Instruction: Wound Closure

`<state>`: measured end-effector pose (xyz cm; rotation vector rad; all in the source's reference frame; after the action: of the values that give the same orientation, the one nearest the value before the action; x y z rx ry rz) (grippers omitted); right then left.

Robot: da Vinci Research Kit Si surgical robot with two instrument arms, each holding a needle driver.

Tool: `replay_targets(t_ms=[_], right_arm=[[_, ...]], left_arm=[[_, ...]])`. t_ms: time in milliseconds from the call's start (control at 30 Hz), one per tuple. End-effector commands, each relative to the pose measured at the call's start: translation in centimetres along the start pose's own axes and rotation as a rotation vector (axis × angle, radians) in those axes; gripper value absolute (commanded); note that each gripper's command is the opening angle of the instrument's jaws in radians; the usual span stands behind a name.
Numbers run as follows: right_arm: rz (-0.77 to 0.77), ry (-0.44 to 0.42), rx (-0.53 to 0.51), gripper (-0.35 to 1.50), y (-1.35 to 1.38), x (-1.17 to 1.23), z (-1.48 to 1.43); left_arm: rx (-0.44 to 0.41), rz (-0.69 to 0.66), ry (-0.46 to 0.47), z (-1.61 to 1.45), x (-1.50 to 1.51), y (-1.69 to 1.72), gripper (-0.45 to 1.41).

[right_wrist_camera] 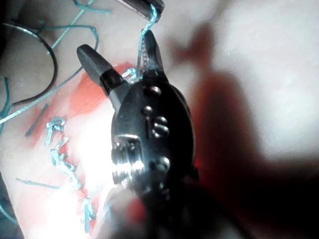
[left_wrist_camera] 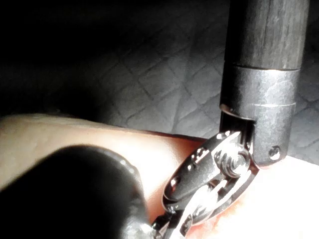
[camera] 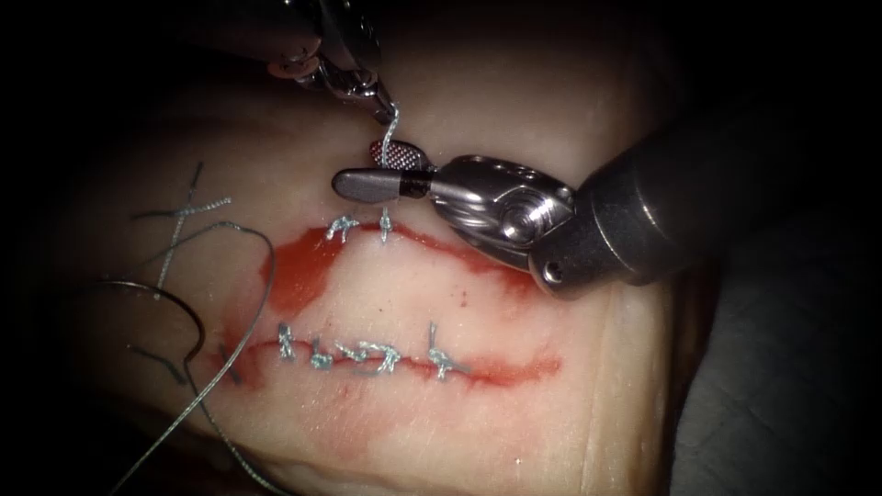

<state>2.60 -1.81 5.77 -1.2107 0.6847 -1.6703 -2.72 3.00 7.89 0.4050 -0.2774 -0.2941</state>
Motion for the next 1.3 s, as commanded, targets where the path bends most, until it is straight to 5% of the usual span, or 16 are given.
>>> replay_targets(t_ms=[33,933,1067,1300], right_arm=[[0.000,-0.005,-0.002,1.31,0.00,0.01,0.14],[-0.002,-0.035,0.037,1.31,-0.12,0.18,0.47],[0.015,-0.038,0.040,1.21,-0.14,0.18,0.47],[0.069,-0.045,0.047,0.76,-0.15,0.17,0.48]], left_arm=[[-0.002,0.000,0.000,0.04,-0.05,0.05,-0.45],[-0.003,0.003,0.001,0.03,-0.04,0.02,-0.45],[-0.002,0.004,0.001,0.03,-0.03,0.02,-0.45],[-0.002,0.005,0.001,0.03,-0.04,0.01,-0.45]])
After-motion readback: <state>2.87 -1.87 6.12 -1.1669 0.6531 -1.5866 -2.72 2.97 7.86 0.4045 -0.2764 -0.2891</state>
